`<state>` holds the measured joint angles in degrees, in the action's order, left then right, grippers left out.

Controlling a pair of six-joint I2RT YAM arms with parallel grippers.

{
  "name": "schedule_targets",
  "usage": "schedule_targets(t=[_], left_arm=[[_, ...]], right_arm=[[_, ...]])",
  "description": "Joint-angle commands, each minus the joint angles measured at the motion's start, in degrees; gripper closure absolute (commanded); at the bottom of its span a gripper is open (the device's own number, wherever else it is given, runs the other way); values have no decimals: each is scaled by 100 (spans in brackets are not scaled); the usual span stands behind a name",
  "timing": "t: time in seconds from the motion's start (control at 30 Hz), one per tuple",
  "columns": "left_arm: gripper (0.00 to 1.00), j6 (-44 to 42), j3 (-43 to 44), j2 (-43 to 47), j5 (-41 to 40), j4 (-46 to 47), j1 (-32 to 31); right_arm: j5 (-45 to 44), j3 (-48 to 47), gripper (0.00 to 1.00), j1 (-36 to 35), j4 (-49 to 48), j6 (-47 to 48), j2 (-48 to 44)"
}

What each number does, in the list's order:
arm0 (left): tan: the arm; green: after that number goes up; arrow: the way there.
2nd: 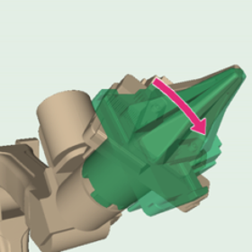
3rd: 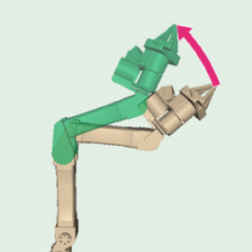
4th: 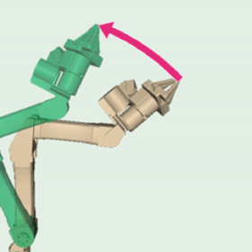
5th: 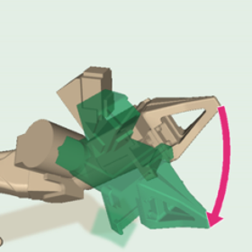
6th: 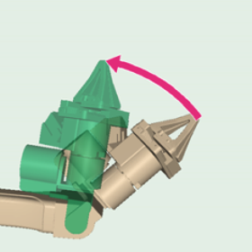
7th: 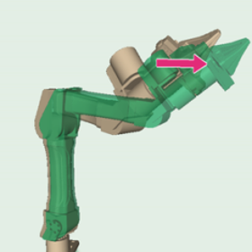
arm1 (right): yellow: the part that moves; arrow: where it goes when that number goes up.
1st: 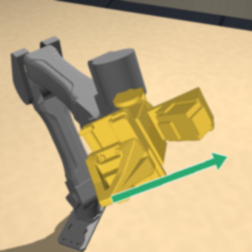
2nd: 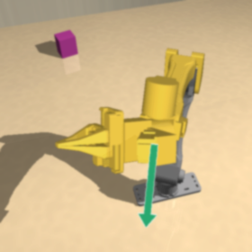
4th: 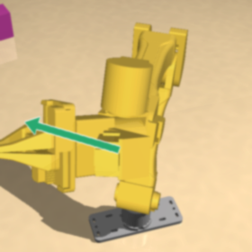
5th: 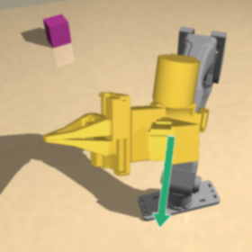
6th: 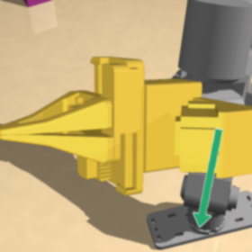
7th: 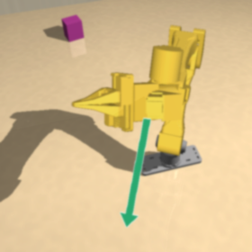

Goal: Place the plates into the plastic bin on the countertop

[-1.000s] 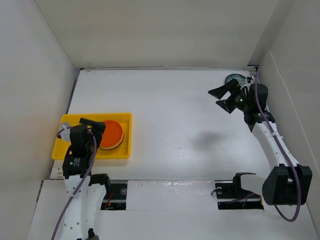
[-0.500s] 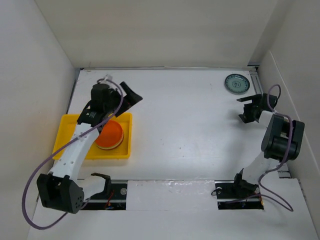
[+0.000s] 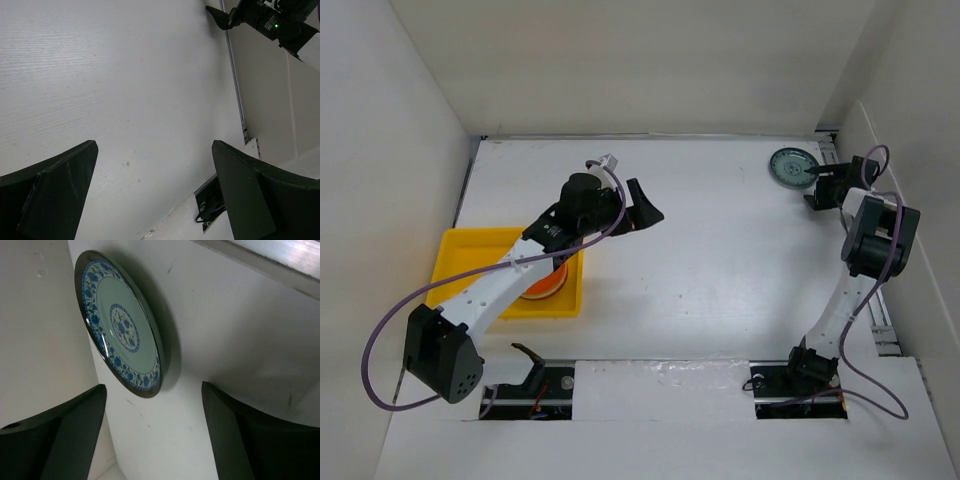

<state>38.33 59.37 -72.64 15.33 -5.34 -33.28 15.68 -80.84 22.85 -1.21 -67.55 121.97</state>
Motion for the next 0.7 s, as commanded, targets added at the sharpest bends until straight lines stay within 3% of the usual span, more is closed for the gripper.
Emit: schedule_targets(t=[0.0,0.07,0.13,0.3,0.37,0.5,0.67], left_arm=[[1,-97,-31,40,40,490,14],[1,-97,30,40,-13,490,14],[1,-97,179,-22,-83,367,14],[1,-150,232,-136,-241,253,14],[1,-150,232,-136,-241,253,14],[1,-150,119,-189,-241,253,137],[1,-150,-5,-382,-241,367,252]], right_arm=[[119,-616,21,26,525,-135,395],[269,-871,37,26,613,-136,590],[269,-1047,42,-26,736,-136,792],[207,-1425,71,-149,1140,-136,951],[207,-1496,75,-149,1193,-136,1004],[154,-1698,100,-219,1368,-22,1170],[269,-1577,100,-684,1396,364,856]])
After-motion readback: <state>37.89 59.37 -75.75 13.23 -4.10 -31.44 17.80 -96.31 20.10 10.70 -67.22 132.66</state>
